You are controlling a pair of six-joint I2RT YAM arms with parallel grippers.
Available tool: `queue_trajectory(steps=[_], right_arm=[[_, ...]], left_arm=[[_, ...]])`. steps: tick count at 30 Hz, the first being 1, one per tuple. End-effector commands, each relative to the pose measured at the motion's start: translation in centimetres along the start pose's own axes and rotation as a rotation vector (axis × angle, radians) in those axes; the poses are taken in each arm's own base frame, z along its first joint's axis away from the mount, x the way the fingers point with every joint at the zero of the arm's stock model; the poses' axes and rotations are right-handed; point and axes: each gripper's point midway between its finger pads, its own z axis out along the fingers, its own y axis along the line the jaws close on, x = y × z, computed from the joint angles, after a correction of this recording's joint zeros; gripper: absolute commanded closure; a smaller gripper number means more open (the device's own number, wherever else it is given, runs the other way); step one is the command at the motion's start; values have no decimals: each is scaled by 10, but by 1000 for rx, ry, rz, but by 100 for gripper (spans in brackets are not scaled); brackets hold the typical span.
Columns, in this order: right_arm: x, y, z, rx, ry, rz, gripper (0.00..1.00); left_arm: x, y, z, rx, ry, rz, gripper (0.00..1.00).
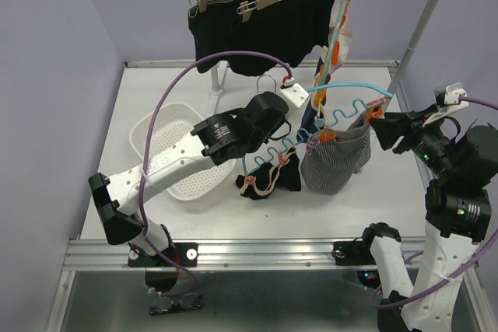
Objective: Remove the underwear clipped to the hanger
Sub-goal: Remove the underwear from the hanger.
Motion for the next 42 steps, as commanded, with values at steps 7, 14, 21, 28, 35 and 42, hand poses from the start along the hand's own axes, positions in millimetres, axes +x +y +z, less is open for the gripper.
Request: queue_trajectory(steps=[7,14,21,28,35,42], right_arm=[[-8,-19,13,41,-37,-26,52],[-2,-23,18,37,-29,-16,53],[-13,-21,21,23,-57,-10,53],[-20,-23,23,26,-74,-3,53],[-12,-31,27,48,-58,13,57],[-6,-36,24,84,-59,-5,51]], left_arm=[[-49,10,-17,0,-135,-128,100],[-52,6,-16,13,-138,-134,100],[-54,-1,-12,29,-131,-130,100],[-59,-3,-11,34,-130,-136,100],[-63,-8,-11,46,-130,-143,100],[-63,-7,-9,38,-125,-143,100]])
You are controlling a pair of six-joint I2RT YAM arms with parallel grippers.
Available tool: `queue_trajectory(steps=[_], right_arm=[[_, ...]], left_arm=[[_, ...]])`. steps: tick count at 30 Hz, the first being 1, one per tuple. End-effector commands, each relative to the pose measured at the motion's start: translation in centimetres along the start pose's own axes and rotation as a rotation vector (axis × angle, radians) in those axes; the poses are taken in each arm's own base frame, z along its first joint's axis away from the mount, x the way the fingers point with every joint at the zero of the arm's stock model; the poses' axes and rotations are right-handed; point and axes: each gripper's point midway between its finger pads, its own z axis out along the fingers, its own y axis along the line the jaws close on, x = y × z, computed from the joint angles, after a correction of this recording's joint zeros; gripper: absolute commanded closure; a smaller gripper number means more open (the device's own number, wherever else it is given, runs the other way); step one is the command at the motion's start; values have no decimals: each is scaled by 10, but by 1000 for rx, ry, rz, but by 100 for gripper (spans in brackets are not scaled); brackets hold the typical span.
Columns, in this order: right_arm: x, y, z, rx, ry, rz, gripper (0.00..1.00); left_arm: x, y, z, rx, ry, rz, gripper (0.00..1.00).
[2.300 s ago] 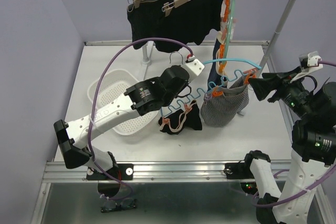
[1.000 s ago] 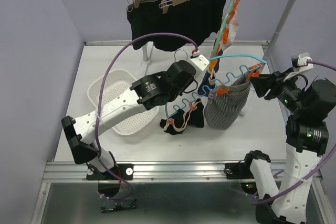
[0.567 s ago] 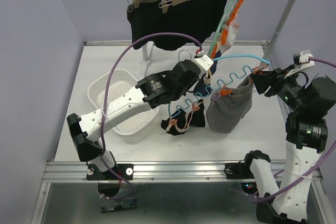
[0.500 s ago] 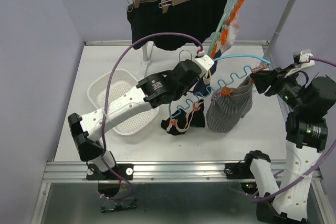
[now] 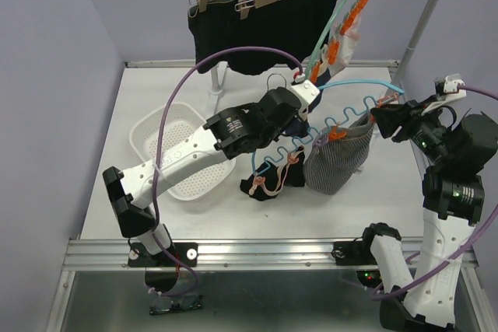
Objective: Remove the underwear clipped to the hanger
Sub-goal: Remove the underwear from the hanger.
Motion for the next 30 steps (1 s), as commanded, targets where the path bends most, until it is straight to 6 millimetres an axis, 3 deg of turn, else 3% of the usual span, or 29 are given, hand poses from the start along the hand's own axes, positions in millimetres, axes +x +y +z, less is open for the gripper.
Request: queue_trajectory(steps=[1,7,17,22,30], right_arm=[[-9,-5,-3,37,-50,-49,48],[-17,-5,-10,70,-77,-71,45],[-13,-5,-14,80,-67,-83,44],[-8,-7,-8,66,-45,-70,43],[-20,-15,-1,87,-72,-85,39]], left_arm=[[-47,8,-18,0,-146,-116,100],[-48,10,-19,-9,-146,-121,100],[-51,11,-20,-20,-140,-159,100],[-57,6,-17,-3,-139,-166,100],[-55,-1,-11,15,-116,-166,100]])
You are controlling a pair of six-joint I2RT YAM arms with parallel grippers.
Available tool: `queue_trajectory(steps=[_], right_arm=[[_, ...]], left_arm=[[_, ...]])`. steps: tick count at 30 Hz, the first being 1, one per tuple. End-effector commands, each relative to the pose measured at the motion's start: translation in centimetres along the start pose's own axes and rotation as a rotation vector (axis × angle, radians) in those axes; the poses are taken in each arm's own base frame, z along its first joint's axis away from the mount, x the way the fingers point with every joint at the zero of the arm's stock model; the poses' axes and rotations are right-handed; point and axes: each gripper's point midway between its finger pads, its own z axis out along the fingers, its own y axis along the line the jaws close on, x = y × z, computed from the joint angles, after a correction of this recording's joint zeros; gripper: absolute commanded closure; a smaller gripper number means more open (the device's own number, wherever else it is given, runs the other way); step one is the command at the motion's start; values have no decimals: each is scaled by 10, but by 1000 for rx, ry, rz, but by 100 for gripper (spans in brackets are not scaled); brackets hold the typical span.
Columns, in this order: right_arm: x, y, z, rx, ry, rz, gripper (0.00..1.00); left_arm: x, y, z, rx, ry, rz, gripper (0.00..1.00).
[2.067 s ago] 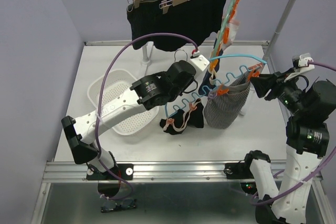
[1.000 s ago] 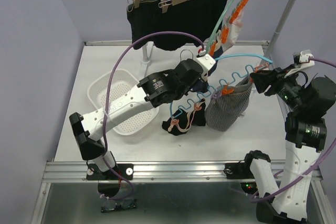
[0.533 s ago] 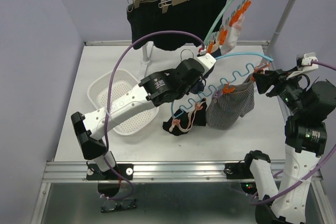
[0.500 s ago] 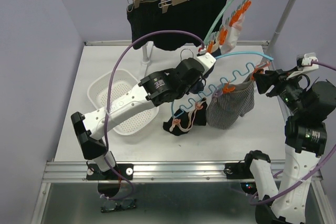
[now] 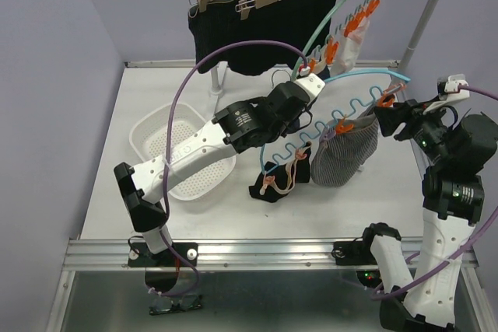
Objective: Remove the underwear clipped to the hanger
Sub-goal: Remove the underwear from the hanger.
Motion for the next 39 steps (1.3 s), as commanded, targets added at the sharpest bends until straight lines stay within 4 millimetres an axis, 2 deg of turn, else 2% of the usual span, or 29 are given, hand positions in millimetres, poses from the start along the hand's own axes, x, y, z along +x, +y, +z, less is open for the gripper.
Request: queue_trajectory(steps=[1,10,16,23,25,29,35,39], right_arm=[[-20,-4,3,13,-61,-47,39],[-21,-10,16,10,-67,-16,49],[-19,-7,10,11,-75,-13,49],[-7,-13,12,30,-53,9,49],[-6,-15,14,36,-49,14,54],[-8,-17,16,40,-50,17,72],[-12,-19,16,57,-62,9,90],[-14,-21,15,68,-68,4,93]], left_arm=[[-40,4,-19,17,-124,-106,100],[-40,1,-17,18,-120,-102,100],[-41,2,-16,12,-122,-105,100],[-46,3,-17,11,-131,-112,100],[-45,1,-15,13,-129,-108,100],[-45,-2,-14,21,-123,-132,100],[-44,-1,-14,20,-123,-134,100],[-42,0,-15,16,-123,-130,100]])
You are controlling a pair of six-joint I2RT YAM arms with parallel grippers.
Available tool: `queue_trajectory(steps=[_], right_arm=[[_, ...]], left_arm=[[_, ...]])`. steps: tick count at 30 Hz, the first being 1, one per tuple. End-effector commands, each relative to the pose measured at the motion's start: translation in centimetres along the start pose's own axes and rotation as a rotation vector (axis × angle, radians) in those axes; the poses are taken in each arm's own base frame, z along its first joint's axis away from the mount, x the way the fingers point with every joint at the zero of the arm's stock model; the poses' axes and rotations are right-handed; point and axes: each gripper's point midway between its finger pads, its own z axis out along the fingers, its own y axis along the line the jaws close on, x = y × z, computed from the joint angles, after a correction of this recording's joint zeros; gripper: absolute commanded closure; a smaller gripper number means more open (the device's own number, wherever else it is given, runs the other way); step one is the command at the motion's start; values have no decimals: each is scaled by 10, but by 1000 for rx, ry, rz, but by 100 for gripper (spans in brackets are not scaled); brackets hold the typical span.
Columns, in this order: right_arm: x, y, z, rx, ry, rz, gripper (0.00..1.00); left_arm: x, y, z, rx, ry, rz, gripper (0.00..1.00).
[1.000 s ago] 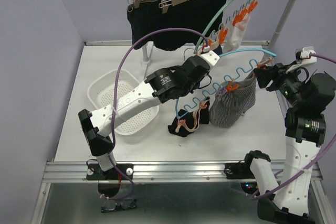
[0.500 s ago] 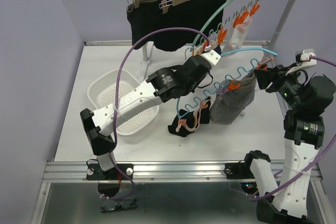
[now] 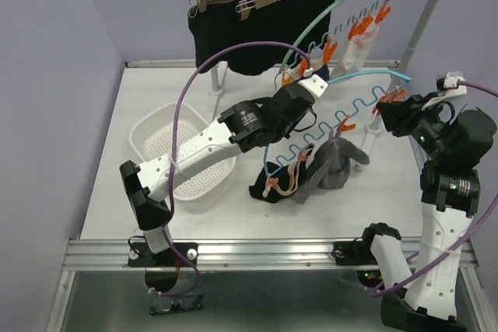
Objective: Remove the underwear clipped to the hanger
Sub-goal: Remove the underwear from the hanger.
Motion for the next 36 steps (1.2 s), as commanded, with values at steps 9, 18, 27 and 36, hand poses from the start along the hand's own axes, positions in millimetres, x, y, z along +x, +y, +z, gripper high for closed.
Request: queue_trajectory(steps=[9,18,27,36], right_arm=[[-19,9,-16,2,-87,-92,12],[17,32,-43,-91,1,-201,0],[78,97,-71,-543,143,-162,0],[93,83,-57,-500,172,-68,0]], left_arm=[[-35,20,-26,-24,-153,-105,100],[-28,28,-30,-35,-164,-94,100],[-30,24,-30,-13,-183,-115,100],[-42,9,-20,26,-197,-185,100]])
